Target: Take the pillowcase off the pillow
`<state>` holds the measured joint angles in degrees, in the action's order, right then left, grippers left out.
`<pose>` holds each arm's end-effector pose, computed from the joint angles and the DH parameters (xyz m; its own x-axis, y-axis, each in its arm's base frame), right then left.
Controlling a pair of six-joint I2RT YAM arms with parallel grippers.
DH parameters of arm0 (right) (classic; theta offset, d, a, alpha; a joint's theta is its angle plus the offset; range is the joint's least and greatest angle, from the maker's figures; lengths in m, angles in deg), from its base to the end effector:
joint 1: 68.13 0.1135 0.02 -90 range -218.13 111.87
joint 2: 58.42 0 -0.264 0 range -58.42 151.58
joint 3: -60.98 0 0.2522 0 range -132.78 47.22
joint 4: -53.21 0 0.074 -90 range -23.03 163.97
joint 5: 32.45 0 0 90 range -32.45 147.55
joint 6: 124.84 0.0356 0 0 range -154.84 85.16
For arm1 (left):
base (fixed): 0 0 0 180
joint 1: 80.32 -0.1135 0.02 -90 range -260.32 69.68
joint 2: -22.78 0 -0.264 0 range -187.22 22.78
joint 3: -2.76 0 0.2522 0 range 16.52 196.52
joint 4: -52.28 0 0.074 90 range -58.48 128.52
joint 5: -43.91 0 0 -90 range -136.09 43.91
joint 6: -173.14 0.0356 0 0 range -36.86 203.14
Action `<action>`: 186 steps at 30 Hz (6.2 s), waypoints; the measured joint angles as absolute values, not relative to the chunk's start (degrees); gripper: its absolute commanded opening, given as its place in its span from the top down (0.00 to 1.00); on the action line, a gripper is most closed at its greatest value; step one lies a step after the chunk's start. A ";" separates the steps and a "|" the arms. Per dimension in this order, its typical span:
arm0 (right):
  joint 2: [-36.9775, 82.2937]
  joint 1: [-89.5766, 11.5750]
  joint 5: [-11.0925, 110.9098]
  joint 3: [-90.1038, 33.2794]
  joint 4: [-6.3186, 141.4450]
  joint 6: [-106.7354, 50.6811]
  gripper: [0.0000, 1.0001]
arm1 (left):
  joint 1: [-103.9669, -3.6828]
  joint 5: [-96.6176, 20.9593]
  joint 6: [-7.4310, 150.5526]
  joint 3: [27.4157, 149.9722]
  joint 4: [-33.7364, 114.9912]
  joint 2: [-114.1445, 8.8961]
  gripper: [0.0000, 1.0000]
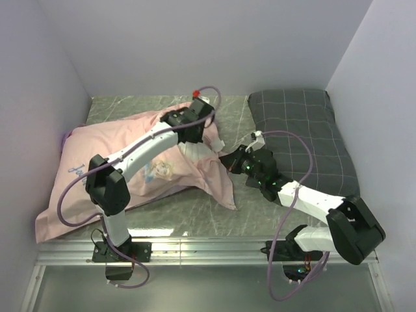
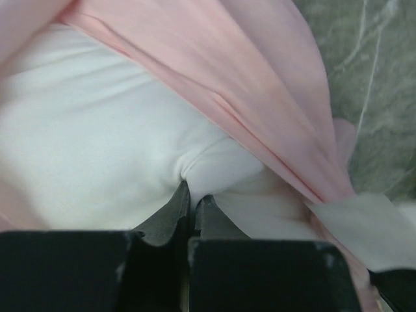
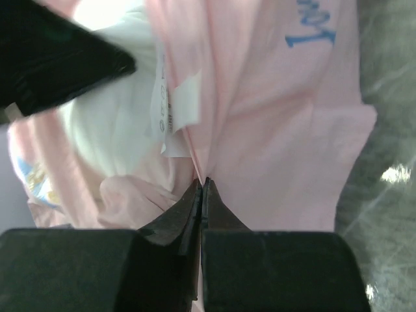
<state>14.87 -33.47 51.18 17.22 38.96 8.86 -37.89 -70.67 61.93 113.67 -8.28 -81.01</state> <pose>0.2191 0.1563 0.2132 -0.6080 0.4144 -0.6772 -0.3225 0.6505 0.6876 0.3027 -0.2566 0.3157 -0.7085 0.2019 -0.6762 0.1870 0.9777 0.0960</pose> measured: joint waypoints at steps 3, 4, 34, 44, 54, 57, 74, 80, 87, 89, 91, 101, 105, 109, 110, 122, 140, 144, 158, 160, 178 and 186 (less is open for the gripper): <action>12.75 -33.47 52.77 17.35 38.54 8.73 1.00 | -42.85 -66.23 61.19 115.18 -8.22 -80.94 1.00; 12.56 -33.47 53.41 17.55 38.39 8.73 1.00 | -44.05 -65.10 61.10 115.44 -8.20 -80.90 1.00; 15.46 -32.36 52.82 4.81 56.64 -1.76 0.43 | -51.81 -39.30 55.81 83.40 6.27 -42.62 1.00; 10.55 -26.11 55.29 -0.52 62.28 -10.55 0.26 | -48.93 -41.03 54.98 82.33 6.62 -42.56 1.00; 20.01 -23.20 59.51 -12.02 65.97 -13.50 0.38 | -47.07 -42.91 54.96 82.33 5.68 -42.17 1.00; 24.56 -23.33 61.30 -16.17 67.20 -14.37 0.61 | -46.65 -42.95 54.98 82.37 4.55 -41.12 1.00; 46.50 -43.62 58.24 -34.67 76.77 -9.70 0.97 | -45.89 -35.57 57.01 84.18 -0.02 -29.77 1.00; 48.62 -44.45 46.37 -35.01 73.56 -6.74 0.92 | -45.76 -35.98 56.03 84.49 1.47 -26.25 1.00; 47.33 -43.99 34.41 -27.58 61.69 -4.32 0.61 | -45.67 -45.88 49.91 80.86 15.80 -25.97 1.00; 45.45 -43.83 32.73 -23.52 60.20 -3.97 0.54 | -45.63 -48.70 48.66 80.29 20.66 -28.40 0.99; 42.50 -43.72 32.56 -19.43 59.61 -3.77 0.46 | -45.63 -51.02 47.90 80.69 25.03 -32.51 1.00; 14.26 -43.57 42.04 -2.01 60.12 -3.47 0.27 | -45.63 -52.42 47.48 87.29 32.98 -51.76 1.00; -1.69 -43.09 45.78 5.81 57.69 -4.27 0.15 | -45.63 -51.28 47.31 87.79 33.88 -54.27 1.00; -7.09 -38.92 48.03 5.90 56.16 -9.37 0.12 | -45.65 -50.25 46.98 88.36 34.36 -55.32 1.00; -7.05 -37.56 48.53 5.29 56.18 -10.64 0.12 | -45.63 -49.97 46.89 88.69 34.38 -55.67 1.00; 13.91 -30.65 56.12 -9.81 60.20 -20.03 0.23 | -44.77 -46.54 46.26 90.70 34.32 -58.23 0.99; 17.83 -30.72 62.33 -14.45 71.15 -15.73 1.00 | -42.35 -60.59 47.09 96.05 20.17 -47.65 0.26; 17.87 -30.72 63.37 -16.87 75.28 -14.96 1.00 | -42.41 -70.73 44.77 95.85 9.12 -40.35 0.27; 22.02 -30.50 66.00 -30.88 84.92 -15.75 1.00 | -42.37 -69.34 41.05 84.99 -13.18 -33.16 0.26; 22.66 -30.52 66.11 -31.32 85.60 -15.88 1.00 | -42.17 -67.70 41.78 84.45 -13.07 -32.90 0.24; 24.45 -30.65 66.52 -33.83 87.83 -16.67 1.00 | -38.98 -71.32 46.50 83.94 -6.08 -45.53 0.90; 24.43 -33.25 65.41 -35.04 89.47 -16.89 1.00 | -41.30 -79.11 45.93 84.97 -10.03 -44.07 1.00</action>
